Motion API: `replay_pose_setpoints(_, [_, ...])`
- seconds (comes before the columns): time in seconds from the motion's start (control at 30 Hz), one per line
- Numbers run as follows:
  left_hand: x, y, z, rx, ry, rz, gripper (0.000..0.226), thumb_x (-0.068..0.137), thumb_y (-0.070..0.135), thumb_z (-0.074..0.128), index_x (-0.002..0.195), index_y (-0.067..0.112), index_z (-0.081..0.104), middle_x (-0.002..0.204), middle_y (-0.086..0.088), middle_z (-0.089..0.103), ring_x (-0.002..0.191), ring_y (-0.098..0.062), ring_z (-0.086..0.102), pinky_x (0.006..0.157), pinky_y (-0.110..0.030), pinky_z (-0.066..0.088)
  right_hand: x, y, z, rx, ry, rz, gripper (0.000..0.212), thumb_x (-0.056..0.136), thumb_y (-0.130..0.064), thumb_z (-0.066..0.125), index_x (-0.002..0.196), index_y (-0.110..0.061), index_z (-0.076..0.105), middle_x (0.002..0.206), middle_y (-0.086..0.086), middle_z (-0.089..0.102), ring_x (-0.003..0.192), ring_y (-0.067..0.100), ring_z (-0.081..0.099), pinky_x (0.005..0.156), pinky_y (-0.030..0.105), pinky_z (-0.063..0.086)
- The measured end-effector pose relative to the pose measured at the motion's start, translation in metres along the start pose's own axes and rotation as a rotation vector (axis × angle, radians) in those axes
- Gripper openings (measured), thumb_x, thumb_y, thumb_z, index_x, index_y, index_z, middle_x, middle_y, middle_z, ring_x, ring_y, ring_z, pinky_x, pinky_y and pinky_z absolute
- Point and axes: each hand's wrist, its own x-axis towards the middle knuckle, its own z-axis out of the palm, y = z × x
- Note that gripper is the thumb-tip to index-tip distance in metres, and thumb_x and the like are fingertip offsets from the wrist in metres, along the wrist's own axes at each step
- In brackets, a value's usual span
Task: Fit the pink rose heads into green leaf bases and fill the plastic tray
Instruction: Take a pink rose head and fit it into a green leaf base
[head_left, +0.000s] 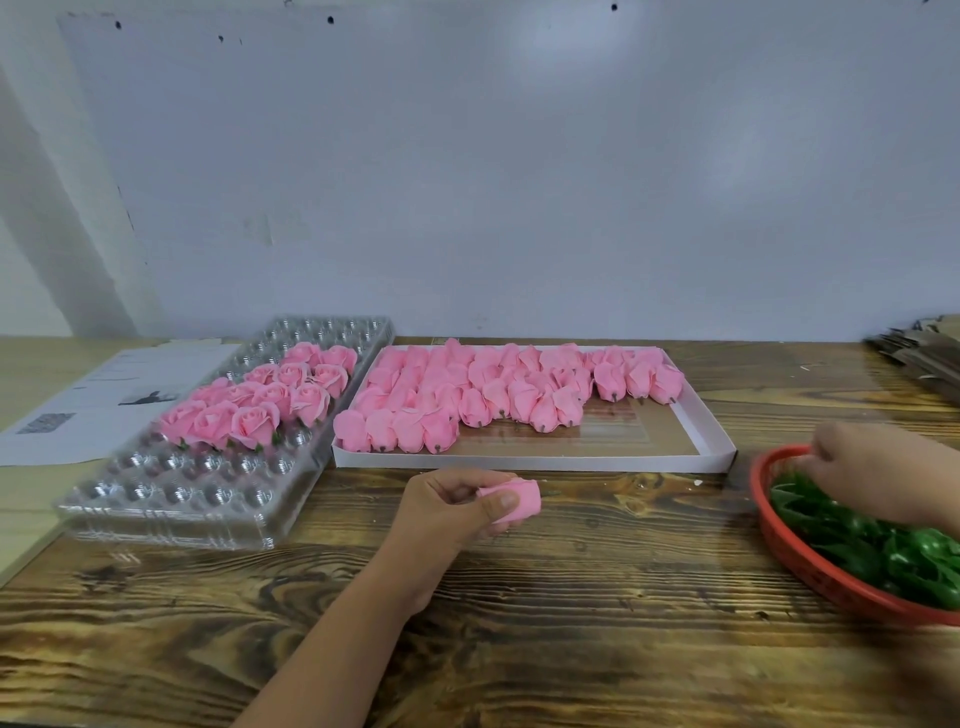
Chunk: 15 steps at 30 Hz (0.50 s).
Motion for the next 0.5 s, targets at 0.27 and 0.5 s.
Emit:
replay_pose_setpoints(0.27, [-0.001,0.001,0.000,0.002,-0.002,-0.002,0.022,0.073,0.023,0.083,0.095,0.020,0.083,0.104,-0.008,0.079,0.091,-0.019,0.076,0.071,-0.021,0.058,0.019,0.024,-0.002,0.087,0.099,0.001,0.026,0.095,-0.032,0.056,0.072,-0.021,0.059,0.070,-0.004,0.058,0.068,0.010,0.053,0.054,0.025,0.033])
replay_pose_setpoints(0.5, [0.000,0.001,0.000,-0.009,-0.013,-0.003,0.024,0.074,0.023,0.083,0.096,0.016,0.083,0.106,-0.010,0.078,0.092,-0.019,0.076,0.070,-0.021,0.058,0.029,0.029,0.010,0.174,0.132,0.027,0.027,0.099,-0.022,0.050,0.073,-0.015,0.056,0.072,0.003,0.055,0.073,0.022,0.054,0.062,0.032,0.036])
